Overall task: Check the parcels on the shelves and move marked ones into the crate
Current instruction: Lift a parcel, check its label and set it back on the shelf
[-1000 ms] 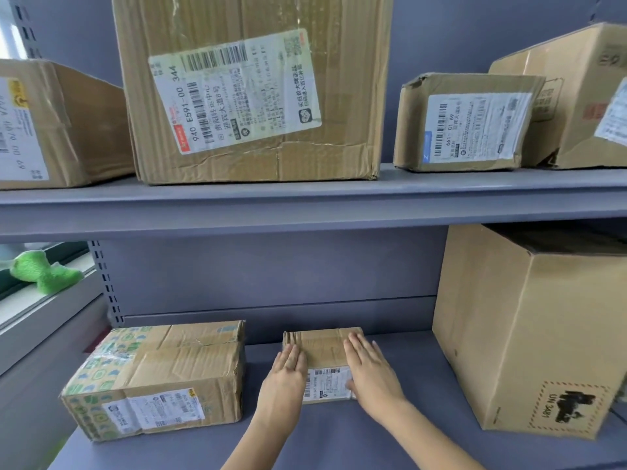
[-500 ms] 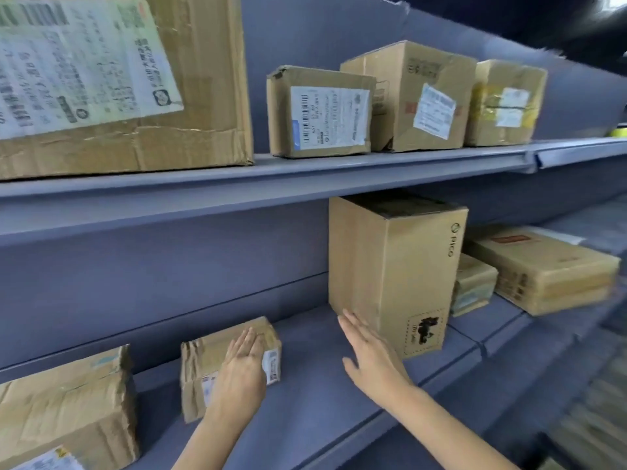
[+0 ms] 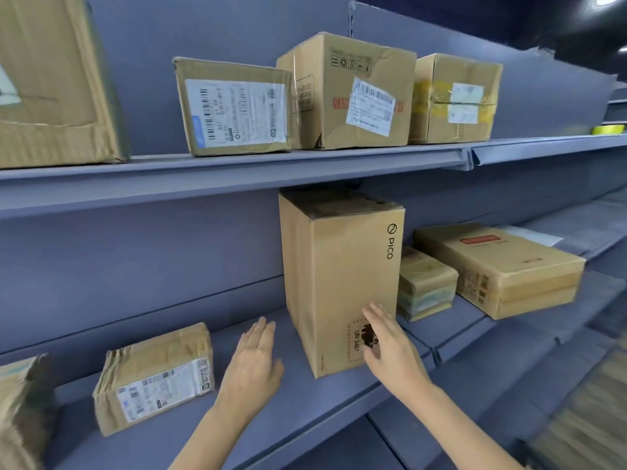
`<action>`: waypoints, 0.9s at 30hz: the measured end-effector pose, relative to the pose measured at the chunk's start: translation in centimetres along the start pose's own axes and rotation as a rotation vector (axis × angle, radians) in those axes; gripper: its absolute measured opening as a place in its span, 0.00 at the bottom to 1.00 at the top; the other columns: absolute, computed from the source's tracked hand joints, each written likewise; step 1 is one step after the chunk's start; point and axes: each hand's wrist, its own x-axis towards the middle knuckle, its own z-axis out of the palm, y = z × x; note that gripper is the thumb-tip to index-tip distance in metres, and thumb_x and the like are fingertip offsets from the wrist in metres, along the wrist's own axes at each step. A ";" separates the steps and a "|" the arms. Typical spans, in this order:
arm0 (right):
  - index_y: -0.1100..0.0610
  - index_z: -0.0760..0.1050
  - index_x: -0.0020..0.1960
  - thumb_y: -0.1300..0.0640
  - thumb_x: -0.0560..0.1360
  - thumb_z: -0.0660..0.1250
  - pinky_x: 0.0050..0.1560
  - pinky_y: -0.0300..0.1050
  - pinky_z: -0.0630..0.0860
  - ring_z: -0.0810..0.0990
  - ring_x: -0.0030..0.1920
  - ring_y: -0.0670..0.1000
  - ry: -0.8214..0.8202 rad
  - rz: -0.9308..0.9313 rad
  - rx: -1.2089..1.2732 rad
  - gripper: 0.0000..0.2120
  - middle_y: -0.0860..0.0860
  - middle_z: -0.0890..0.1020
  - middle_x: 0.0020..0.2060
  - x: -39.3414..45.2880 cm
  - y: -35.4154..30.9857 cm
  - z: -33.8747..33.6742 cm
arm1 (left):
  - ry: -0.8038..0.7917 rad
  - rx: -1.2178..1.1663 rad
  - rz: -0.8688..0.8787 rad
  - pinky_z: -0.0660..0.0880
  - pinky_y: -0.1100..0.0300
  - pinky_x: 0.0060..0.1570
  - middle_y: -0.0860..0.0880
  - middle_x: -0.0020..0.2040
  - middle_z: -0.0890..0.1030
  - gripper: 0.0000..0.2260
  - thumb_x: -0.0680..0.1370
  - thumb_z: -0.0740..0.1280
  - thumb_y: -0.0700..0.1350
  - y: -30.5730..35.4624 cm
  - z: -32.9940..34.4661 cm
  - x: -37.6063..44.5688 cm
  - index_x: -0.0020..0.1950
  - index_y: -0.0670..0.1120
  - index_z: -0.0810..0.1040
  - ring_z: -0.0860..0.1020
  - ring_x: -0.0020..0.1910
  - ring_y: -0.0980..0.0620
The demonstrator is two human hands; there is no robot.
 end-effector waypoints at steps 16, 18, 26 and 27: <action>0.43 0.45 0.75 0.55 0.71 0.68 0.63 0.43 0.71 0.71 0.64 0.45 -0.348 0.140 0.492 0.42 0.44 0.72 0.66 2.9 8.0 -3.2 | 0.046 -0.497 -0.362 0.68 0.61 0.54 0.56 0.62 0.71 0.31 0.71 0.64 0.43 12.1 4.0 2.8 0.66 0.61 0.52 0.71 0.61 0.53; 0.43 0.45 0.75 0.56 0.71 0.68 0.65 0.46 0.71 0.71 0.64 0.45 -0.331 0.188 0.560 0.43 0.43 0.72 0.65 2.4 7.7 -3.1 | 0.043 -0.489 -0.371 0.70 0.62 0.54 0.58 0.62 0.71 0.31 0.70 0.65 0.44 12.4 3.6 1.8 0.64 0.64 0.52 0.71 0.62 0.54; 0.47 0.55 0.74 0.57 0.74 0.67 0.66 0.42 0.66 0.69 0.60 0.42 -0.313 0.193 0.659 0.34 0.45 0.72 0.64 -1.1 7.1 -6.2 | 0.171 -0.515 -0.422 0.68 0.63 0.55 0.60 0.56 0.75 0.25 0.75 0.68 0.46 13.7 1.0 -1.0 0.68 0.51 0.61 0.74 0.58 0.57; 0.47 0.57 0.73 0.55 0.74 0.67 0.66 0.43 0.66 0.69 0.62 0.43 -0.281 0.179 0.648 0.32 0.43 0.71 0.64 -0.7 6.8 -6.9 | 0.221 -0.530 -0.417 0.69 0.60 0.57 0.56 0.58 0.76 0.24 0.75 0.68 0.47 13.8 0.0 -0.4 0.68 0.50 0.62 0.74 0.60 0.55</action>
